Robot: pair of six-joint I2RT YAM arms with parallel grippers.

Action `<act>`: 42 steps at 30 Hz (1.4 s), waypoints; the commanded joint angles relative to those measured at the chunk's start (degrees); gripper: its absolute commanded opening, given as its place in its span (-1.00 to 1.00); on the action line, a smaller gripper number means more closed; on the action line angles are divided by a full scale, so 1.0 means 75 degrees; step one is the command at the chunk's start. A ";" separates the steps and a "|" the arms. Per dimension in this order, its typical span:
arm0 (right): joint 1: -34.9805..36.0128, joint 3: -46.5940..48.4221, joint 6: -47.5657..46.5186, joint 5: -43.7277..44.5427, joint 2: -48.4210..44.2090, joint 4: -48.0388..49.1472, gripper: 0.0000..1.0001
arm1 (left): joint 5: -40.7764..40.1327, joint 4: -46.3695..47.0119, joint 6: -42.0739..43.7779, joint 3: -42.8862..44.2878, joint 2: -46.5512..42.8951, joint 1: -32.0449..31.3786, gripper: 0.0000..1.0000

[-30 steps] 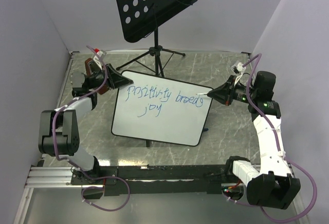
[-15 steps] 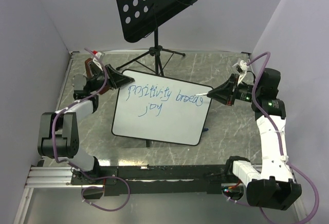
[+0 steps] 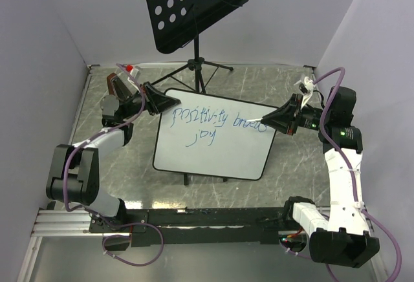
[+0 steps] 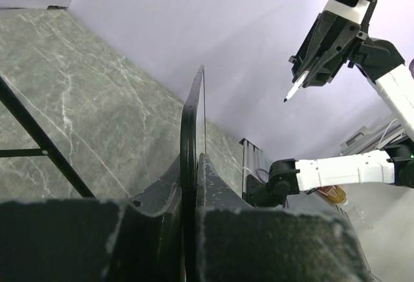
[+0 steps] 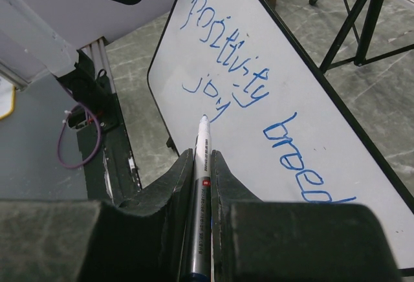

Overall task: Write a sentence on the whiteboard
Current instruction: Place the whiteboard on the whiteboard stand.

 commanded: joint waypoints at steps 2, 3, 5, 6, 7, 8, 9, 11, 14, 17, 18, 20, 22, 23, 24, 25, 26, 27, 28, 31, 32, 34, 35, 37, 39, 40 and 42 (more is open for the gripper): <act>-0.0055 0.0144 -0.0062 -0.0208 -0.0118 0.0126 -1.00 | -0.0392 0.4271 0.0833 0.0632 0.0140 0.0218 -0.98; -0.0043 0.0156 -0.0085 -0.0185 -0.0118 0.0114 -1.00 | -0.0416 0.4353 0.0808 0.0703 0.0188 0.0230 -0.98; -0.0055 0.0156 -0.0073 -0.0184 -0.0106 0.0125 -1.00 | -0.0486 0.4354 0.0761 0.1017 0.0363 0.0231 -0.98; -0.0055 0.0144 -0.0050 -0.0184 -0.0094 0.0137 -1.00 | -0.0579 0.4401 0.0726 0.1147 0.0422 0.0231 -0.98; -0.0055 0.0156 -0.0038 -0.0184 -0.0083 0.0160 -1.00 | -0.0638 0.4436 0.0610 0.1276 0.0492 0.0231 -0.98; -0.0055 0.0167 -0.0027 -0.0173 -0.0071 0.0161 -1.00 | -0.0662 0.4483 0.0562 0.1498 0.0609 0.0231 -0.98; -0.0066 0.0156 -0.0026 -0.0184 -0.0094 0.0149 -1.00 | -0.0673 0.4506 0.0527 0.1593 0.0656 0.0231 -0.98; -0.0055 0.0144 -0.0026 -0.0173 -0.0106 0.0161 -1.00 | -0.0685 0.4425 0.0527 0.1757 0.0750 0.0231 -0.98; -0.0043 0.0121 -0.0015 -0.0185 -0.0106 0.0172 -1.00 | -0.0662 0.4519 0.0456 0.1747 0.0821 0.0231 -0.98; -0.0055 0.0074 -0.0015 -0.0184 -0.0094 0.0207 -1.00 | -0.0498 0.4448 0.0550 0.1618 0.0774 0.0242 -0.98; -0.0055 0.0074 -0.0015 -0.0196 -0.0094 0.0208 -1.00 | -0.0451 0.4471 0.0515 0.1571 0.0762 0.0254 -0.98; -0.0043 0.0074 -0.0038 -0.0173 -0.0094 0.0173 -1.00 | -0.0264 0.4809 0.0212 0.1454 0.0751 0.0312 -0.98; -0.0055 0.0039 -0.0073 -0.0161 -0.0106 0.0172 -1.00 | -0.0019 0.4940 -0.0093 0.1290 0.0681 0.0371 -0.98; -0.0055 0.0038 -0.0062 -0.0184 -0.0094 0.0184 -1.00 | 0.0029 0.4929 -0.0071 0.1196 0.0599 0.0371 -0.98; -0.0055 0.0027 -0.0062 -0.0184 -0.0094 0.0184 -1.00 | 0.0088 0.4940 -0.0071 0.1091 0.0517 0.0394 -0.98; -0.0066 0.0015 -0.0050 -0.0184 -0.0094 0.0231 -1.00 | 0.0193 0.4940 -0.0071 0.0916 0.0342 0.0406 -0.98; -0.0055 -0.0008 -0.0015 -0.0208 -0.0094 0.0266 -1.00 | 0.0240 0.4940 -0.0059 0.0821 0.0259 0.0418 -0.98; -0.0066 -0.0020 -0.0003 -0.0196 -0.0094 0.0278 -1.00 | 0.0287 0.4929 -0.0036 0.0728 0.0177 0.0488 -0.98; -0.0043 -0.0020 0.0020 -0.0219 -0.0083 0.0313 -1.00 | 0.0299 0.4940 0.0034 0.0495 0.0037 0.0523 -0.98; -0.0055 0.0003 0.0055 -0.0231 -0.0083 0.0336 -1.00 | 0.0276 0.4940 0.0257 0.0037 -0.0116 0.0676 -0.98; -0.0055 0.0003 0.0044 -0.0220 -0.0094 0.0325 -1.00 | 0.0264 0.4952 0.0315 -0.0069 -0.0128 0.0687 -0.98; -0.0055 -0.0008 0.0044 -0.0220 -0.0118 0.0313 -1.00 | 0.0252 0.4940 0.0631 -0.0408 -0.0233 0.0688 -0.98; -0.0055 -0.0008 0.0044 -0.0231 -0.0118 0.0313 -1.00 | 0.0241 0.4940 0.0771 -0.0526 -0.0269 0.0688 -0.98; -0.0067 -0.0043 0.0055 -0.0231 -0.0141 0.0325 -1.00 | 0.0287 0.4952 0.1030 -0.0807 -0.0257 0.0699 -0.98; -0.0055 -0.0067 0.0056 -0.0243 -0.0164 0.0336 -1.00 | 0.0381 0.4952 0.1252 -0.0960 -0.0222 0.0699 -0.98; -0.0066 -0.0079 0.0056 -0.0243 -0.0165 0.0336 -1.00 | 0.0427 0.4952 0.1323 -0.1042 -0.0164 0.0711 -0.98; -0.0055 -0.0067 0.0056 -0.0255 -0.0165 0.0336 -1.00 | 0.0451 0.4952 0.1405 -0.1066 -0.0082 0.0758 -0.98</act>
